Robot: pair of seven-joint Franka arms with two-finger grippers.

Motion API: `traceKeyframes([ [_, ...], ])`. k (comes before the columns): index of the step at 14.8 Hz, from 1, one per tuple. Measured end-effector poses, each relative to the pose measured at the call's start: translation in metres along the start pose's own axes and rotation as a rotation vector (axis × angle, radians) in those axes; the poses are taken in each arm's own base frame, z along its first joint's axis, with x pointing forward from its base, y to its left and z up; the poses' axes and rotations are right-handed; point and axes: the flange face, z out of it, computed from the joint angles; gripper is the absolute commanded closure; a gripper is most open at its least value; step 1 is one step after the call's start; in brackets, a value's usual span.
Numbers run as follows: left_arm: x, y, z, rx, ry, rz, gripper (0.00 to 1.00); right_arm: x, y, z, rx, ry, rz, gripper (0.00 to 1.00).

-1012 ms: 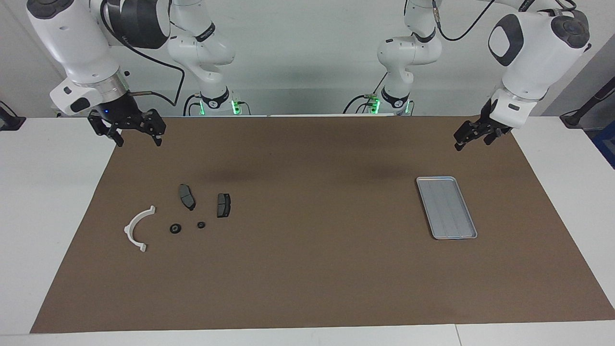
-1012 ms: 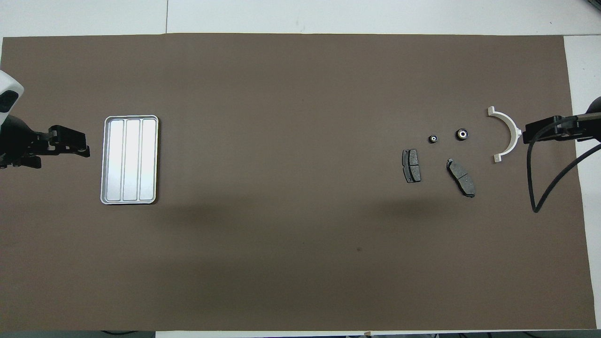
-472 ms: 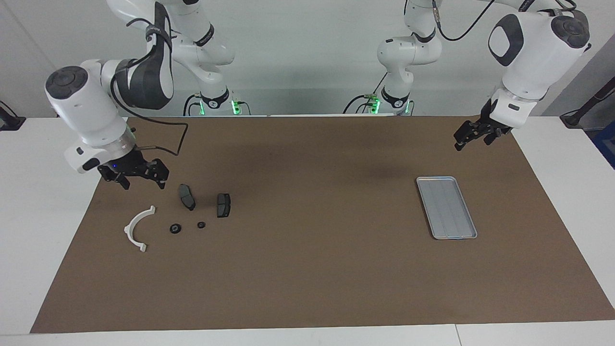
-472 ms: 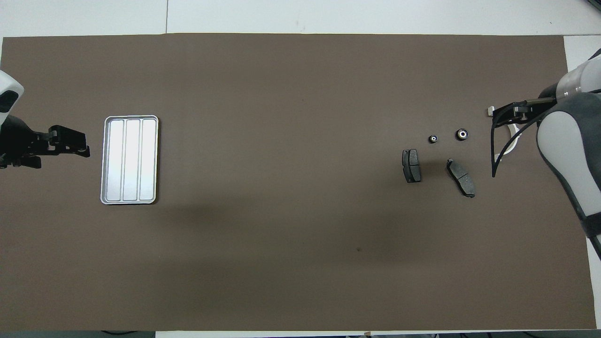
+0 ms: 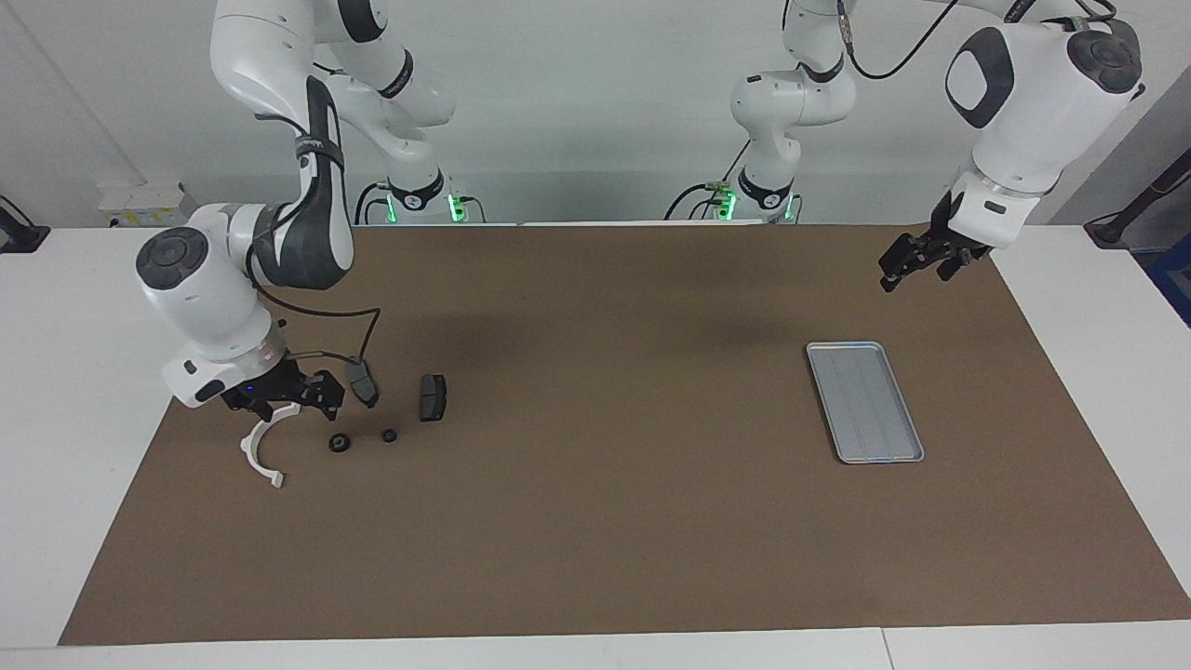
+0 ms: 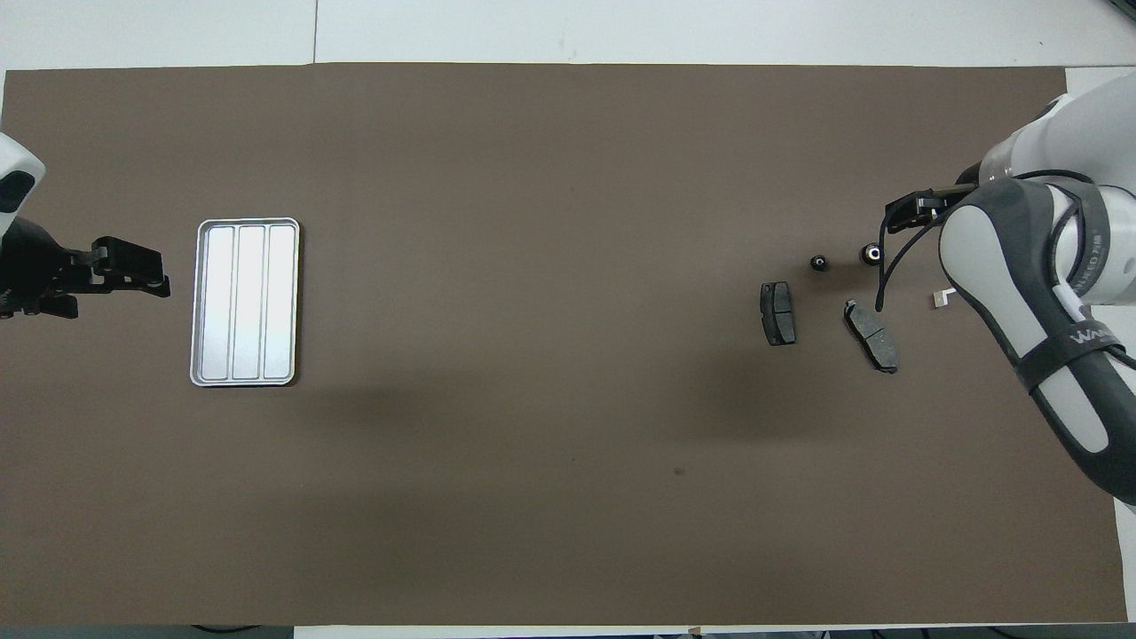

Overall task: Pick bearing gear from pile to tray
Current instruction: 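Reach the right gripper toward the two small dark bearing gears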

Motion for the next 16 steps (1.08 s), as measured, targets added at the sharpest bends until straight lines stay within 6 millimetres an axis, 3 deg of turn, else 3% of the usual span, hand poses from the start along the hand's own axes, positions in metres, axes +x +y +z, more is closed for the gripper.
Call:
traceKeyframes([
  [6,0.0,0.0,0.0,0.0,0.0,0.0,0.0,0.008,-0.009,0.04,0.006,-0.006,-0.014,0.03],
  [16,0.0,0.0,0.0,0.0,0.0,0.0,0.0,0.008,-0.02,0.077,0.009,-0.015,-0.032,0.03],
])
